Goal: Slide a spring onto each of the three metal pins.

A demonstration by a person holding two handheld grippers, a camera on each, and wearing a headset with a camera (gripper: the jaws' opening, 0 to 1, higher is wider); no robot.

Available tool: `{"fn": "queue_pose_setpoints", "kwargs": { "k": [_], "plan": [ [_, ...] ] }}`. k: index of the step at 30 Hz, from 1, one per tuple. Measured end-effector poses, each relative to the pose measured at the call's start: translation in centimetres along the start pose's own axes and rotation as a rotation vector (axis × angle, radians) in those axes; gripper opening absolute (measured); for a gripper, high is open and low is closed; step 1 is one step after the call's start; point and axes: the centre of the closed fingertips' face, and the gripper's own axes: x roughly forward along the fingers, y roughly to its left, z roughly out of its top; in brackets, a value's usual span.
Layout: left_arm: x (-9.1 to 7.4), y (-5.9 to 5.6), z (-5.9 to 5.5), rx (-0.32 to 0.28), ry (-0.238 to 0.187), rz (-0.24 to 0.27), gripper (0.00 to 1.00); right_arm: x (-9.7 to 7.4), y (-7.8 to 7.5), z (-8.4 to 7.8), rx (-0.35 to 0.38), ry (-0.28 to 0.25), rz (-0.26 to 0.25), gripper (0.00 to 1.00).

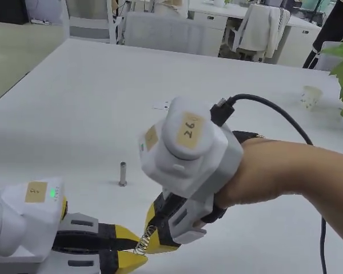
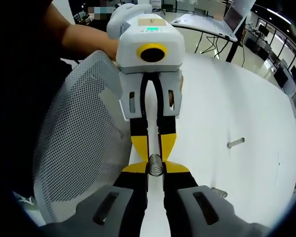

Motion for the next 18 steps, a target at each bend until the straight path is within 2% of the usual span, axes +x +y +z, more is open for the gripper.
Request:
{"fn": "queue_pose_setpoints", "kwargs": {
  "k": [18],
  "plan": [
    [-0.15,0.55,-0.05,-0.02,-0.009,0.014,0.05,0.23,-0.52,0.41,-0.026,0.023,-0.001,0.08]
  ]
}}
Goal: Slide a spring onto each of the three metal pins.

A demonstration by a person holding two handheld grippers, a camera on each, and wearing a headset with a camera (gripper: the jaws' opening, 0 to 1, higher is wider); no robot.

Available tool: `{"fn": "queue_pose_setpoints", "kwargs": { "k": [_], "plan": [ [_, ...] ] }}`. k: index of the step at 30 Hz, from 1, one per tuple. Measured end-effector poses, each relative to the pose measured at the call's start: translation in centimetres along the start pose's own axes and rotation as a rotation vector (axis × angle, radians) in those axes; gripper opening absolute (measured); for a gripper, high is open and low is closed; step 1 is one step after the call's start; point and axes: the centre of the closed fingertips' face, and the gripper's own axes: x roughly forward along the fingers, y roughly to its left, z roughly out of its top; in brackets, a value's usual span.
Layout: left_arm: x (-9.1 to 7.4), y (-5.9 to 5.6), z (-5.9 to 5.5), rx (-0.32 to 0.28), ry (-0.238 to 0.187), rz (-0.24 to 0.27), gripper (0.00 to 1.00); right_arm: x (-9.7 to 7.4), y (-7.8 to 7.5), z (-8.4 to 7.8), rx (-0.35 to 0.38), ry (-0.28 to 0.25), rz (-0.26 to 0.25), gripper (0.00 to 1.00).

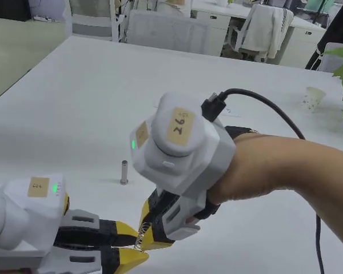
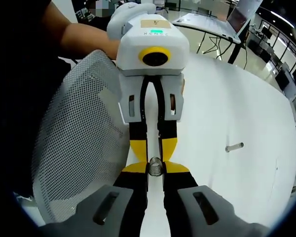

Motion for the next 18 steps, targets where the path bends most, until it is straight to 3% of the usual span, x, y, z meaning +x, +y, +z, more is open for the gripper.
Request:
{"fn": "queue_pose_setpoints", "kwargs": {
  "k": [7,18],
  "plan": [
    [-0.1,0.1,0.0,-0.019,-0.009,0.013,0.1,-0.1,-0.5,-0.2,-0.004,0.009,-0.015,0.08],
    [-1.1,1.2,-0.4,-0.054,-0.024,0.083,0.2,-0.4,-1.1,-0.6,0.007,0.011,-0.027,0.08]
  ]
}}
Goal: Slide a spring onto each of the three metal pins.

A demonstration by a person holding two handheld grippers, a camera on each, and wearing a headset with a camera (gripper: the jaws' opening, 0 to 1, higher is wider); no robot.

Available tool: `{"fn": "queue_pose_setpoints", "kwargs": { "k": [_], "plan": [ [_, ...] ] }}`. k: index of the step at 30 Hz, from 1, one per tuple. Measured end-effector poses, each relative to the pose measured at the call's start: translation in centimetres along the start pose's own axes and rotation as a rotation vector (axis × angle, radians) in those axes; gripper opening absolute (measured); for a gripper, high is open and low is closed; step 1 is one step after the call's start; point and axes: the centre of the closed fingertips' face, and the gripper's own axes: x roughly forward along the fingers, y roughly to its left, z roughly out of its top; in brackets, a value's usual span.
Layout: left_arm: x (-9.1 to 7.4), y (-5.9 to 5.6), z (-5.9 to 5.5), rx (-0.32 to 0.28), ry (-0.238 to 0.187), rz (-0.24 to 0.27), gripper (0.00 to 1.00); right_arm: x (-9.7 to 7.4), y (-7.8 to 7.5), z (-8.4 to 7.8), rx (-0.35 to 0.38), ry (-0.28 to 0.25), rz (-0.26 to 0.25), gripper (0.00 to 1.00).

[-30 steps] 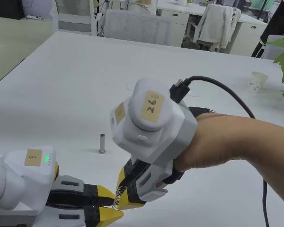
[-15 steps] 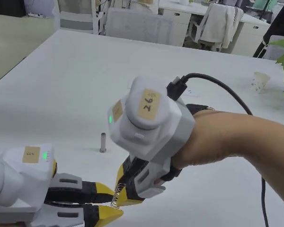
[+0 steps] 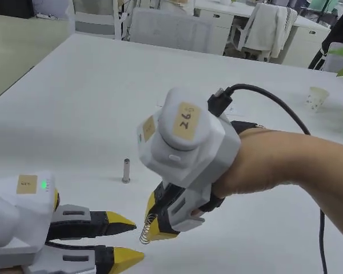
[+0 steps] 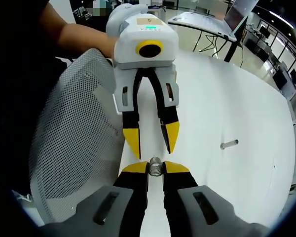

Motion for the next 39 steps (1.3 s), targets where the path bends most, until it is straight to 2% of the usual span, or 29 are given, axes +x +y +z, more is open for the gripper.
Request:
{"fn": "queue_pose_setpoints", "kwargs": {
  "k": [20,24,33,39],
  "plan": [
    [-2.0,1.5,-0.9,-0.058,-0.02,0.117,0.37,-1.2,-2.4,0.1,0.015,-0.004,-0.031,0.08],
    [-2.3,1.8,-1.0,-0.07,-0.024,0.136,0.39,-1.4,-3.2,0.3,0.022,-0.007,-0.046,0.08],
    [-2.7,2.3,-1.3,-0.082,-0.031,0.166,0.43,-2.1,-6.4,0.2,0.037,0.007,-0.114,0.08],
    [-2.8,2.6,-1.4,-0.088,-0.037,0.178,0.45,-2.2,-8.0,0.5,0.053,-0.006,-0.128,0.08]
  ]
}}
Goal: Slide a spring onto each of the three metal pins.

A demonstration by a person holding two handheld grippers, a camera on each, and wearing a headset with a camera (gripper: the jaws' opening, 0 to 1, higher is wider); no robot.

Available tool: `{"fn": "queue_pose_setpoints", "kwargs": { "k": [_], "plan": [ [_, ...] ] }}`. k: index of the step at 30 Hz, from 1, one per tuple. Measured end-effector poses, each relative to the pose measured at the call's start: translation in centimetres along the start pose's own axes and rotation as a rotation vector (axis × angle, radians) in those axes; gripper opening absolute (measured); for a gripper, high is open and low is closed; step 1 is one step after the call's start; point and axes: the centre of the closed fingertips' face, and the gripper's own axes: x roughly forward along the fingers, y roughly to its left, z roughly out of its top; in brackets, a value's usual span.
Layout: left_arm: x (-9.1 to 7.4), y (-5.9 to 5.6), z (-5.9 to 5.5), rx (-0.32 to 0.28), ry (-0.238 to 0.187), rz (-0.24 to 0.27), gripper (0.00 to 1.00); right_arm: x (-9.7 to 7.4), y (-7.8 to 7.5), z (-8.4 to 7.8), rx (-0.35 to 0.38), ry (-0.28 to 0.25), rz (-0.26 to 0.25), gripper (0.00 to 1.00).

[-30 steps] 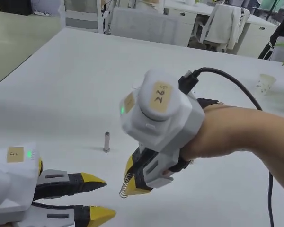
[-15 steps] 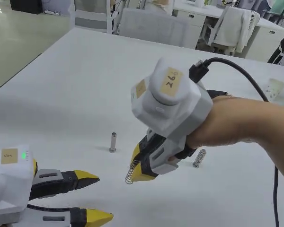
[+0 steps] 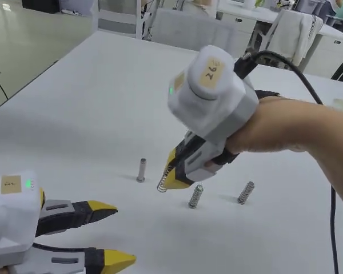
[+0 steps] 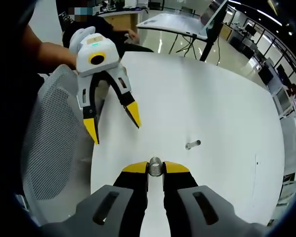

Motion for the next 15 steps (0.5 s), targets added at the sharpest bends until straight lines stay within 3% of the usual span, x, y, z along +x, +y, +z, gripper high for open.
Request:
{"fn": "queue_pose_setpoints", "kwargs": {
  "k": [8,15],
  "plan": [
    [-0.3,0.1,-0.1,-0.004,-0.002,0.014,0.46,0.2,-1.9,0.4,0.005,0.0,-0.023,0.08],
    [-0.3,0.0,-0.2,-0.007,-0.001,0.015,0.46,0.5,-4.0,1.1,0.006,-0.014,-0.075,0.08]
  ]
}}
